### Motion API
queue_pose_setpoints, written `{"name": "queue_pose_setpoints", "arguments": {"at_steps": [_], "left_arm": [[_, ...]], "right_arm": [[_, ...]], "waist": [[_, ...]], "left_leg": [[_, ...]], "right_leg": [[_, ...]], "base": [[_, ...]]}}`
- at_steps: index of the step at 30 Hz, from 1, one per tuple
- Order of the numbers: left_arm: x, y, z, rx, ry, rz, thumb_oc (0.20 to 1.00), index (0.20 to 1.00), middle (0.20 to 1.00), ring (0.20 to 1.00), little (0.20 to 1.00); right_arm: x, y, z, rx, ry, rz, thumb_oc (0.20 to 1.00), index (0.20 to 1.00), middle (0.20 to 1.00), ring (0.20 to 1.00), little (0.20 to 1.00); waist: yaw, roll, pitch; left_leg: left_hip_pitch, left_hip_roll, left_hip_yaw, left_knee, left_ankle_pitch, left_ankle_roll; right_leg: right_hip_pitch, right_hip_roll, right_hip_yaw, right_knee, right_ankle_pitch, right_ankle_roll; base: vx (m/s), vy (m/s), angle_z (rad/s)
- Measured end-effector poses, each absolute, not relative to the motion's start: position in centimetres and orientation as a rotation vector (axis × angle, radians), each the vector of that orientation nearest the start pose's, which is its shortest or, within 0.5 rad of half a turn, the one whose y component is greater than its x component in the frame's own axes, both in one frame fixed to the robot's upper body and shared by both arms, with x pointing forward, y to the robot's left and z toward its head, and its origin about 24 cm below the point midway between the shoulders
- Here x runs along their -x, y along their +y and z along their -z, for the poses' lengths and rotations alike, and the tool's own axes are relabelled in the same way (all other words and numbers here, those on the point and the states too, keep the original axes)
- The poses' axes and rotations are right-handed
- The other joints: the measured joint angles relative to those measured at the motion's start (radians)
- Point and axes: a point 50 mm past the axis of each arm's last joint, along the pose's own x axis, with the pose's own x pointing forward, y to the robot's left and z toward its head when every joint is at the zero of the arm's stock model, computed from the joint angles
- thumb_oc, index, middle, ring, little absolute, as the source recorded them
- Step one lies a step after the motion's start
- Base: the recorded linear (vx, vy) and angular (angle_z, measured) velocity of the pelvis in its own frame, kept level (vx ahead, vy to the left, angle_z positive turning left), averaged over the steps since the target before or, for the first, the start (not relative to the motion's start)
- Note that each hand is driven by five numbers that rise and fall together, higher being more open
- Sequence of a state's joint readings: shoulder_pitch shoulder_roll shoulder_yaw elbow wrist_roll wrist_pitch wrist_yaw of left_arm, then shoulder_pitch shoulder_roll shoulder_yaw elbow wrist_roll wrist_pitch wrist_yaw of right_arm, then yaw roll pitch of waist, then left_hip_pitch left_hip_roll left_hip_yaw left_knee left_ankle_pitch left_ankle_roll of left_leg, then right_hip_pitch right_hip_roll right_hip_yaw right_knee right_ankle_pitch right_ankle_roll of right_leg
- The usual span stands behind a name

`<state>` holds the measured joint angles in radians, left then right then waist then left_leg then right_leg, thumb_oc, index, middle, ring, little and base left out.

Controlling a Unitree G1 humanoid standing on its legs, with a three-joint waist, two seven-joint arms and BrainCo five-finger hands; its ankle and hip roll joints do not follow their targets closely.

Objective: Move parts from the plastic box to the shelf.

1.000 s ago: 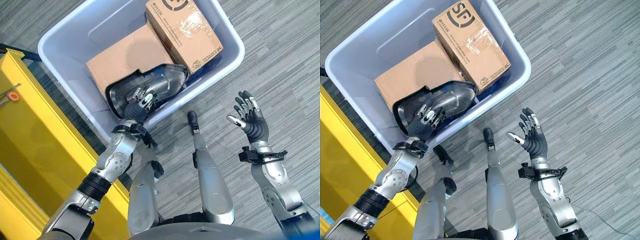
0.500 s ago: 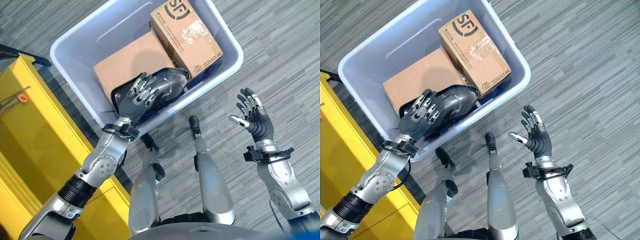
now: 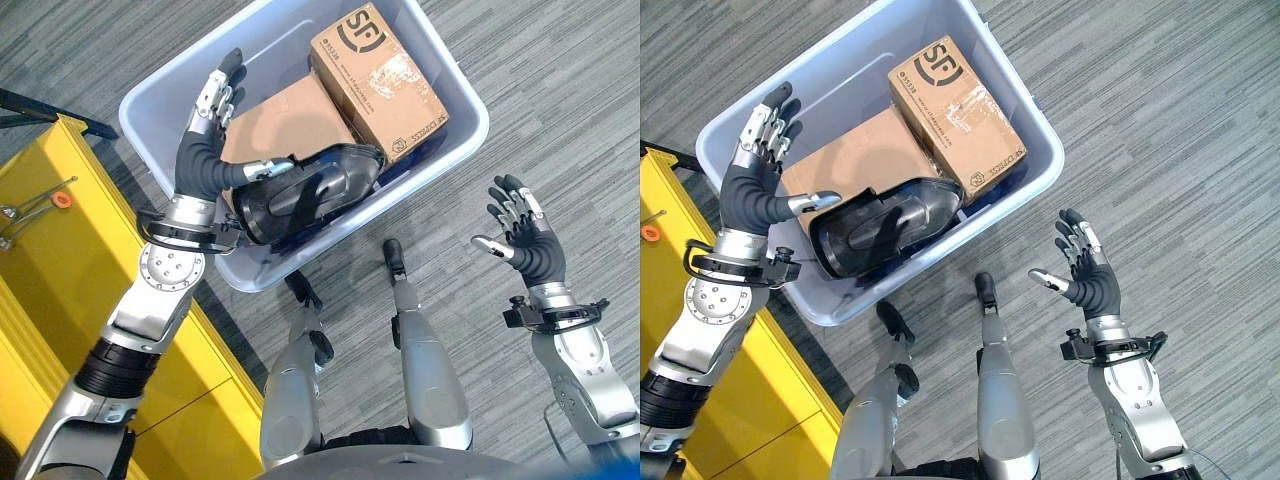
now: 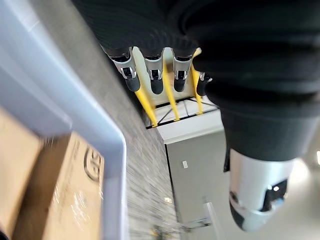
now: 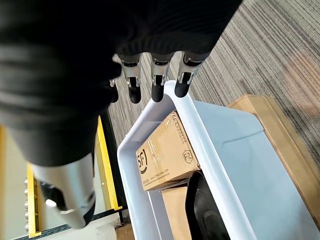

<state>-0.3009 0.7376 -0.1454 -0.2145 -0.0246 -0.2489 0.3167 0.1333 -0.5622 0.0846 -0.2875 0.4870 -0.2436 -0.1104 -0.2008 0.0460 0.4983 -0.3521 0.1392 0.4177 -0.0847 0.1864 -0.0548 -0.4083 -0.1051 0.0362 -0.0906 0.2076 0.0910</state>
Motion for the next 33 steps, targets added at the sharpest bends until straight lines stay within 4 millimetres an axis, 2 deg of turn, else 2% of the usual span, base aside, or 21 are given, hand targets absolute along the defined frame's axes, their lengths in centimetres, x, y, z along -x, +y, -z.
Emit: {"name": "queue_pose_setpoints", "arguments": {"at_steps": [5,10,14,19,24,33], "left_arm": [[-28.5,20.6,-19.9,-0.928,-0.751,-0.133,1.0,1.0,1.0,1.0,1.0],[-30.4,21.5,-18.2,-1.168,-0.68,-0.21,1.0,1.0,1.0,1.0,1.0],[-31.6,22.0,-17.2,-1.24,-0.609,-0.243,1.0,1.0,1.0,1.0,1.0],[-32.7,22.8,-16.1,-1.24,-0.51,-0.297,1.0,1.0,1.0,1.0,1.0],[-33.7,24.5,-15.4,-1.263,-0.404,-0.374,1.0,1.0,1.0,1.0,1.0],[-35.0,24.3,-15.5,-1.301,-0.365,-0.376,1.0,1.0,1.0,1.0,1.0]], "right_arm": [[-22.1,-21.1,-11.5,0.01,-0.33,-0.076,1.0,1.0,1.0,1.0,1.0],[-22.1,-21.2,-11.5,0.006,-0.336,-0.064,1.0,1.0,1.0,1.0,1.0],[-22.2,-21.2,-11.6,0.003,-0.343,-0.054,1.0,1.0,1.0,1.0,1.0],[-22.3,-21.2,-11.7,-0.002,-0.347,-0.04,1.0,1.0,1.0,1.0,1.0],[-22.4,-20.9,-11.6,-0.006,-0.342,-0.047,1.0,1.0,1.0,1.0,1.0],[-22.4,-20.6,-11.3,-0.014,-0.331,-0.047,1.0,1.0,1.0,1.0,1.0]], "waist": [[-0.002,-0.001,-0.001],[-0.007,-0.002,-0.003],[-0.01,-0.005,-0.003],[-0.026,-0.011,-0.001],[-0.032,-0.03,-0.002],[-0.032,-0.049,0.003]], "left_leg": [[-0.007,0.002,0.0,0.0,-0.005,-0.007],[-0.02,0.001,0.002,0.0,-0.005,-0.006],[-0.026,0.002,0.005,0.0,-0.004,-0.006],[-0.046,0.001,0.004,0.002,-0.003,-0.004],[-0.062,0.002,0.007,0.003,-0.003,-0.004],[-0.097,0.003,0.007,0.018,-0.01,-0.005]], "right_leg": [[-0.006,0.001,0.0,0.0,0.0,0.0],[-0.022,0.002,0.001,0.0,0.001,-0.001],[-0.029,0.006,0.001,0.0,0.0,0.0],[-0.046,0.006,0.001,0.0,0.0,0.0],[-0.066,0.007,0.001,0.0,0.001,-0.001],[-0.094,0.005,0.001,0.0,0.002,-0.001]], "base": [[0.0,0.0,0.0],[0.0,0.0,0.0],[-0.01,0.006,-0.02],[0.0,0.0,0.0],[0.0,0.0,0.0],[0.0,0.001,0.01]]}}
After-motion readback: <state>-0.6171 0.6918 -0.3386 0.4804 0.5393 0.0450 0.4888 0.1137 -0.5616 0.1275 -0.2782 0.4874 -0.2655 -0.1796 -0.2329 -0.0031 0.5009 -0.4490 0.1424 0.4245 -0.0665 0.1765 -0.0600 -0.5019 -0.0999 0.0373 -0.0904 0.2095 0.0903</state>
